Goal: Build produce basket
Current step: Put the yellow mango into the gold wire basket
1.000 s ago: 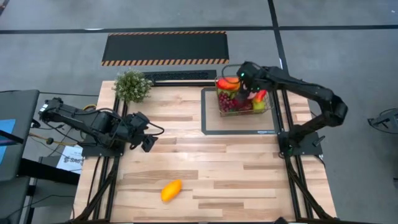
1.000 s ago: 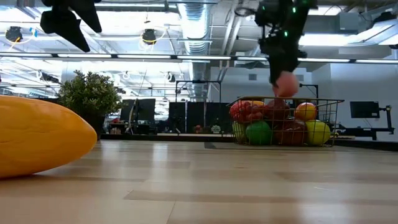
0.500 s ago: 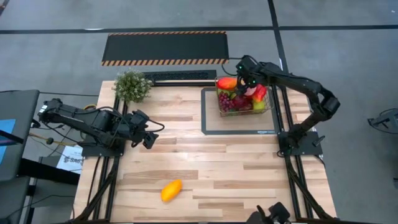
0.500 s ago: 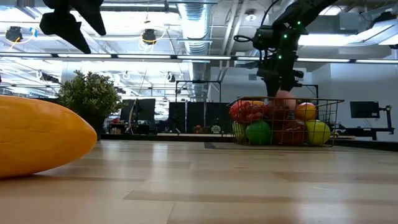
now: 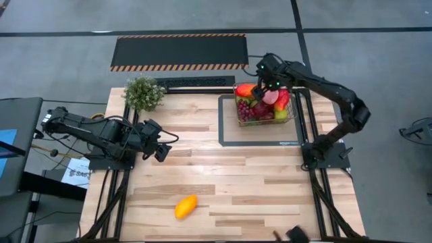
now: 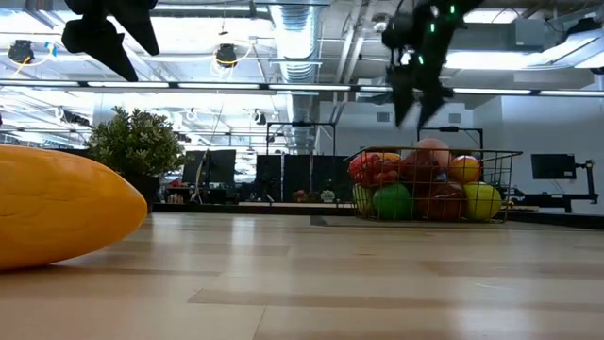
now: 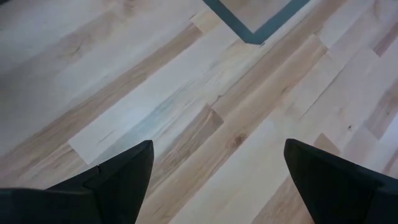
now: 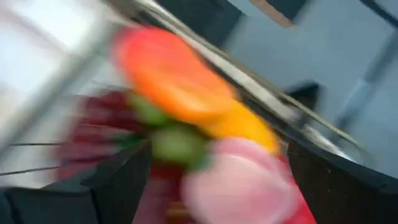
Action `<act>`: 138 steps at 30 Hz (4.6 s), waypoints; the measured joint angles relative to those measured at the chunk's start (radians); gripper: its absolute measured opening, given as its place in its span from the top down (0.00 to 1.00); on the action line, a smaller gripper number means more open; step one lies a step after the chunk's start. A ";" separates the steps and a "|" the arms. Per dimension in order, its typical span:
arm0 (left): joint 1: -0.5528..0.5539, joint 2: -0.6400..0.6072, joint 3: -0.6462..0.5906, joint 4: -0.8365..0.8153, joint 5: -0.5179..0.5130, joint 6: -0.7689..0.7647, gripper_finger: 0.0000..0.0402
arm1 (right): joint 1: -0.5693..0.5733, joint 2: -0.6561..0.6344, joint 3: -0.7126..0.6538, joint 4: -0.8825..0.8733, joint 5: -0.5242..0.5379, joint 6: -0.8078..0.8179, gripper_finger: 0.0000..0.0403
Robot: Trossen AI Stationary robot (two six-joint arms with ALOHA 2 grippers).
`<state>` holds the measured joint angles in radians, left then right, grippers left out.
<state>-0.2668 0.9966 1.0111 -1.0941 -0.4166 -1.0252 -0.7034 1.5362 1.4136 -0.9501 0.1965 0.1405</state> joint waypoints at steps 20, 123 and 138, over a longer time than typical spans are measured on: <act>-0.001 0.000 0.000 -0.049 0.064 0.061 0.14 | 0.828 0.215 0.069 0.509 -0.201 0.018 0.04; 0.000 -0.011 0.000 -0.171 -0.192 -0.113 0.14 | 0.037 0.256 0.165 -0.107 -0.145 -0.751 0.34; 0.000 -0.011 0.000 -0.171 -0.193 -0.143 0.14 | 0.040 0.334 0.165 -0.210 -0.118 -0.788 0.24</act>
<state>-0.2668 0.9855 1.0115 -1.2655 -0.6098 -1.1687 -0.6636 1.8698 1.5791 -1.1601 0.0781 -0.6479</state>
